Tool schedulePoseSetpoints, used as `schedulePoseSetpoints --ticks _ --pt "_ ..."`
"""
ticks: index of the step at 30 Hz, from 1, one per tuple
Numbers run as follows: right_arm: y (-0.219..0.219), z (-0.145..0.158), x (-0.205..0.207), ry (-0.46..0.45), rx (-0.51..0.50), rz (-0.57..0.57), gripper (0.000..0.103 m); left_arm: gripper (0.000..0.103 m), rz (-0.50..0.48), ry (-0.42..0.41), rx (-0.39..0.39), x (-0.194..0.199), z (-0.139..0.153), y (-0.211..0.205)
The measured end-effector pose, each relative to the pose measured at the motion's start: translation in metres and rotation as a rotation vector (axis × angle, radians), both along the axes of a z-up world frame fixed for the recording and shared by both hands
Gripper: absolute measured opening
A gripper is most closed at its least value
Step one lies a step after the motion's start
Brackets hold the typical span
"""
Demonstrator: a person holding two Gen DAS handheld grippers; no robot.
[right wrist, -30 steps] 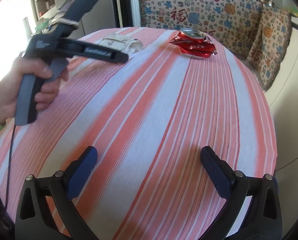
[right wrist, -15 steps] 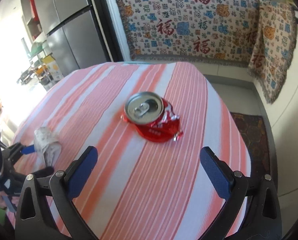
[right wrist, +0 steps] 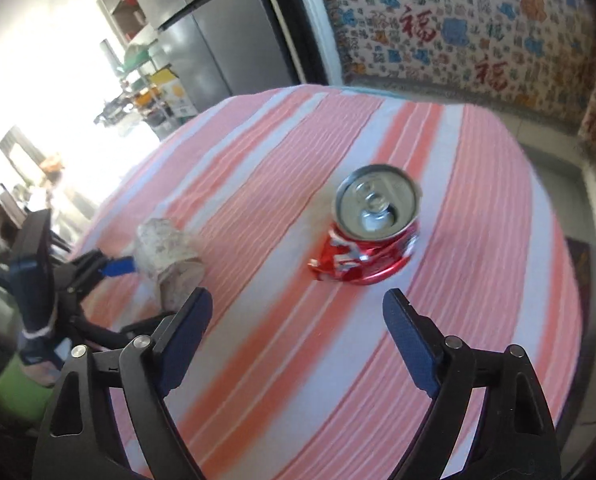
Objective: Collect trash
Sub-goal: 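Grasp the butterfly-print box with the left gripper while the right grasps the red can, then carry the box and can to the blue basket and open both grippers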
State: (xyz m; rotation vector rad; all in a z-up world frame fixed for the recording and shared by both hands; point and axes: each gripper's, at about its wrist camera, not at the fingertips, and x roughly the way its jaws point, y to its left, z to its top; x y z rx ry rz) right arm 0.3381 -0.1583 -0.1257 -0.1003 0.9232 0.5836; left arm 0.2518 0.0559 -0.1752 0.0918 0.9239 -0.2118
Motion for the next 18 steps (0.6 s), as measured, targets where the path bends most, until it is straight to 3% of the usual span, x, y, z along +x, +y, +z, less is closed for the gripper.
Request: schedulePoseSetpoints --ticks 2,6,10,11,13,14,18 --pt "-0.004 0.002 0.015 -0.021 -0.020 -0.074 0.094 0.086 0.000 0.000 0.000 0.000 0.000 0.000" --pt "-0.006 -0.001 0.052 0.033 0.028 -0.203 0.095 0.086 0.000 0.000 0.000 0.000 0.000 0.000" --pt "0.016 -0.013 0.065 0.043 -0.043 -0.250 0.094 0.086 0.000 0.000 -0.001 0.000 0.000 0.000" --pt "0.020 -0.016 0.070 0.038 -0.078 -0.269 0.092 0.086 0.000 0.000 -0.001 0.001 0.000 0.000" --pt "0.021 -0.019 0.071 0.045 -0.133 -0.316 0.075 0.086 0.000 0.000 -0.002 0.001 0.000 0.000" --pt "0.017 -0.019 0.070 0.049 -0.123 -0.332 0.053 0.086 0.000 0.000 -0.002 0.001 0.000 0.000" --pt "-0.003 -0.011 0.055 0.036 -0.099 -0.344 0.051 0.086 0.000 0.000 -0.001 0.001 0.000 0.000"
